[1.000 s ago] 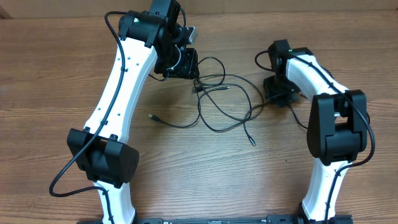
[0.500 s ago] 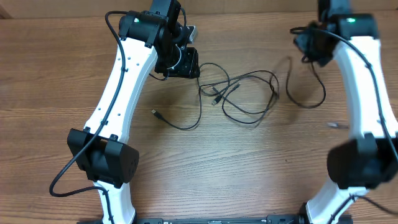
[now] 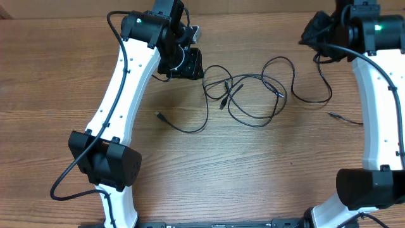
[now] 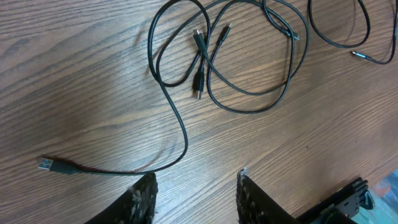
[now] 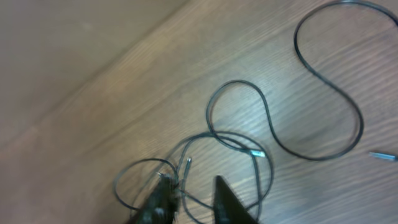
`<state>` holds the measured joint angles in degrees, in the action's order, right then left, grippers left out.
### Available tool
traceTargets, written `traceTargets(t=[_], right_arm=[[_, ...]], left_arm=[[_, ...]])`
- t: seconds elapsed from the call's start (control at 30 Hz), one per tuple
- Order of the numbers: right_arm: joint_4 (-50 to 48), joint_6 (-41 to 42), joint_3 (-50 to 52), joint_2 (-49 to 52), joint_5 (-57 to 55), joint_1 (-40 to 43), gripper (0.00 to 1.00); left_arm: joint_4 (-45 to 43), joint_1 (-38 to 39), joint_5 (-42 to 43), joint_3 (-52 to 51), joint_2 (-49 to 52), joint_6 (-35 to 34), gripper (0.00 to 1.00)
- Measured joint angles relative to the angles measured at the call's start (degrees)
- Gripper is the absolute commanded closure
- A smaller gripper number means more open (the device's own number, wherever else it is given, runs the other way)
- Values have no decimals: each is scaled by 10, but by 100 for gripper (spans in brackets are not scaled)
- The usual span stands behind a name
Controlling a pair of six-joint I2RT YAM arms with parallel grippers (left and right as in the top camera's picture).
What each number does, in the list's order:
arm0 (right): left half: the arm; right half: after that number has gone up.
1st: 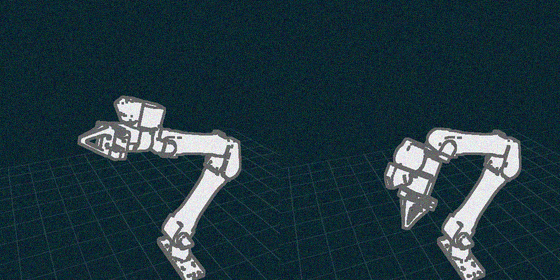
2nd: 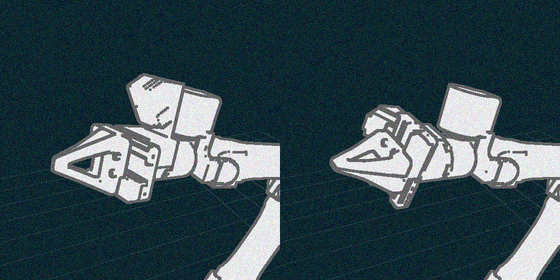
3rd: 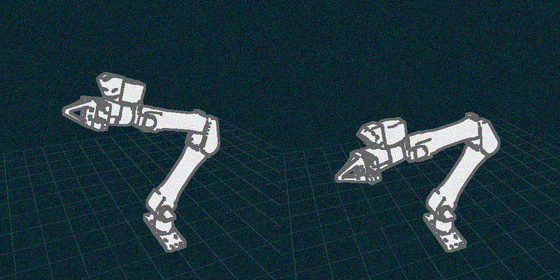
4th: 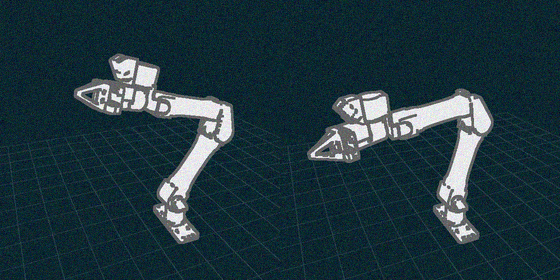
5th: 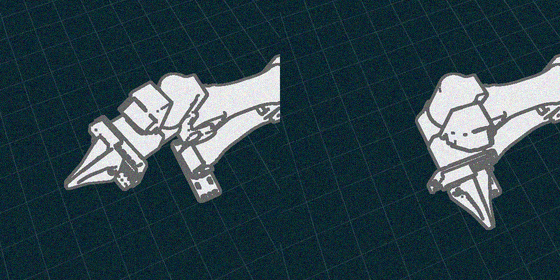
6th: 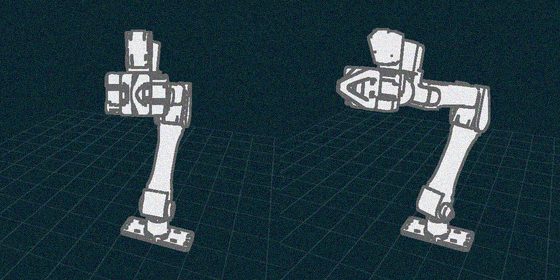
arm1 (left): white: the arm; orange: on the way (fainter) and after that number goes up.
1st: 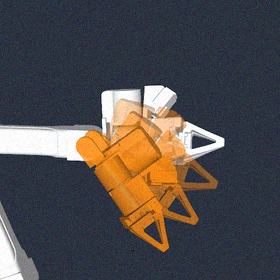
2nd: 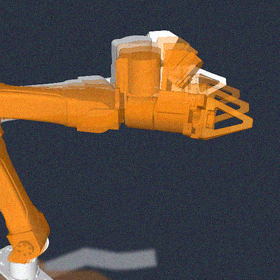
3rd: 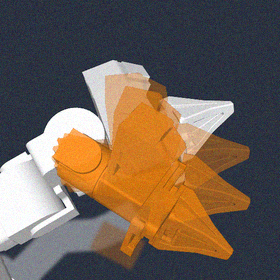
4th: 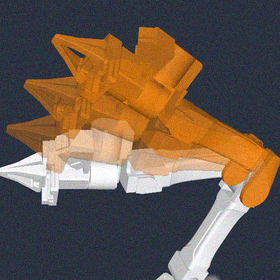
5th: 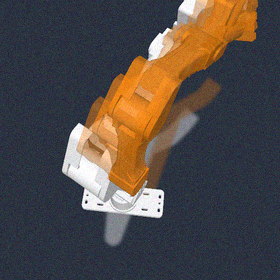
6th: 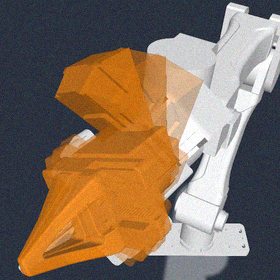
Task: Untangle cables
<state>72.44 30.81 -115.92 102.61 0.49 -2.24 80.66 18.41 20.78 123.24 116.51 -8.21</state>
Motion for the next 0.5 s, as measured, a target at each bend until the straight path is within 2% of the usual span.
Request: traceTargets(t=[0.07, 0.13, 0.33, 0.5], right_arm=[[-9, -5, 24, 0, -1, 0, 62], [-25, -12, 51, 0, -3, 0, 48], [-113, -81, 162, 2, -6, 0, 29], [-200, -131, 242, 6, -6, 0, 28]], left_arm=[[0, 0, 0, 0, 0, 0, 58], [1, 0, 0, 0, 0, 0, 58], [1, 0, 0, 0, 0, 0, 58], [1, 0, 0, 0, 0, 0, 58]])
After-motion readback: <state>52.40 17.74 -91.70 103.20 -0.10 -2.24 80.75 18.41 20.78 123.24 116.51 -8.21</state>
